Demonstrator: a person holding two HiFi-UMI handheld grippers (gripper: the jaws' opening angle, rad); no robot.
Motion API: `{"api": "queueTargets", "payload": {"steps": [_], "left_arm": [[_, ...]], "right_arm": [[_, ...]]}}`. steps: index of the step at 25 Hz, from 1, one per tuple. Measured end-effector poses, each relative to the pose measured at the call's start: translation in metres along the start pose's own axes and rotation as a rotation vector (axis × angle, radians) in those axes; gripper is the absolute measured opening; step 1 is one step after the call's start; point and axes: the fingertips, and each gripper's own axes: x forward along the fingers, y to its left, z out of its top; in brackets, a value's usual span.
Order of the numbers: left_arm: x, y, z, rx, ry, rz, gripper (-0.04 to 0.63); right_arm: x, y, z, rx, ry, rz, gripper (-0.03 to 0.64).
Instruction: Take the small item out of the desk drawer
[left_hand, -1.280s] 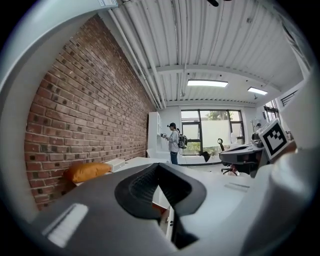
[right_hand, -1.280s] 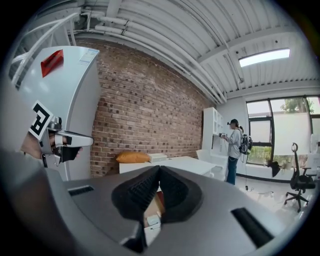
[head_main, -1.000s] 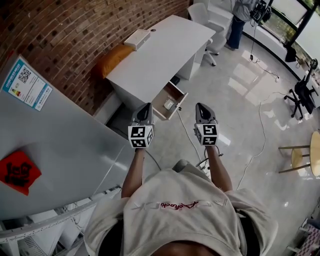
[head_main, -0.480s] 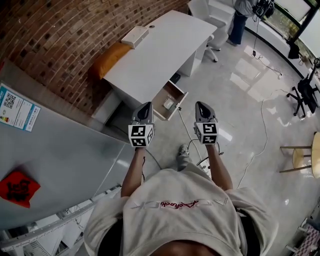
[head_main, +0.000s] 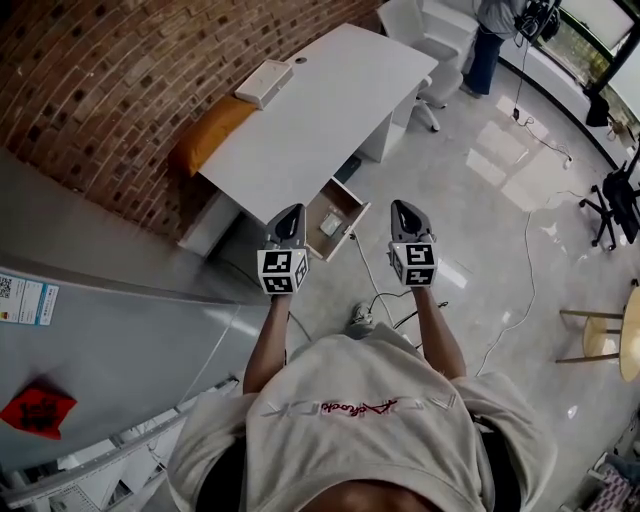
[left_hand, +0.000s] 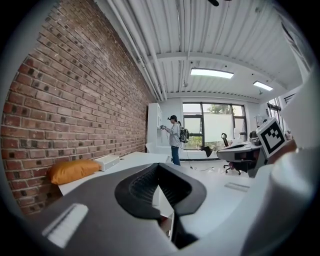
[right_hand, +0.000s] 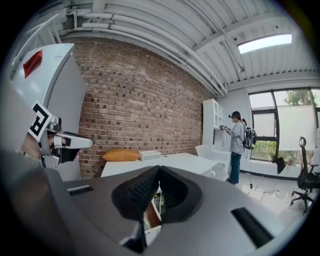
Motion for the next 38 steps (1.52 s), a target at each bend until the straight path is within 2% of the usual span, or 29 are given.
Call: {"api": "queueTargets", "payload": {"steps": [9, 17, 27, 38], "left_arm": [[0.077, 0.004, 0.014, 0.002, 0.009, 0.048, 0.009], [0.112, 0.002, 0.0, 0.006, 0.057, 0.083, 0.009], [0.116, -0.003, -0.043, -0.01, 0.149, 0.083, 0.009], [0.123, 0.005, -0.089, -0.041, 0.223, 0.019, 0.009]], "right_arm": [[0.063, -0.057, 0.005, 0.006, 0.0, 0.052, 0.012], [0.092, -0.084, -0.02, 0.022, 0.038, 0.102, 0.012], [0.098, -0.08, -0.066, 0.058, 0.114, 0.144, 0.012], [0.11, -0.054, -0.107, 0.078, 0.199, 0.145, 0.012]]}}
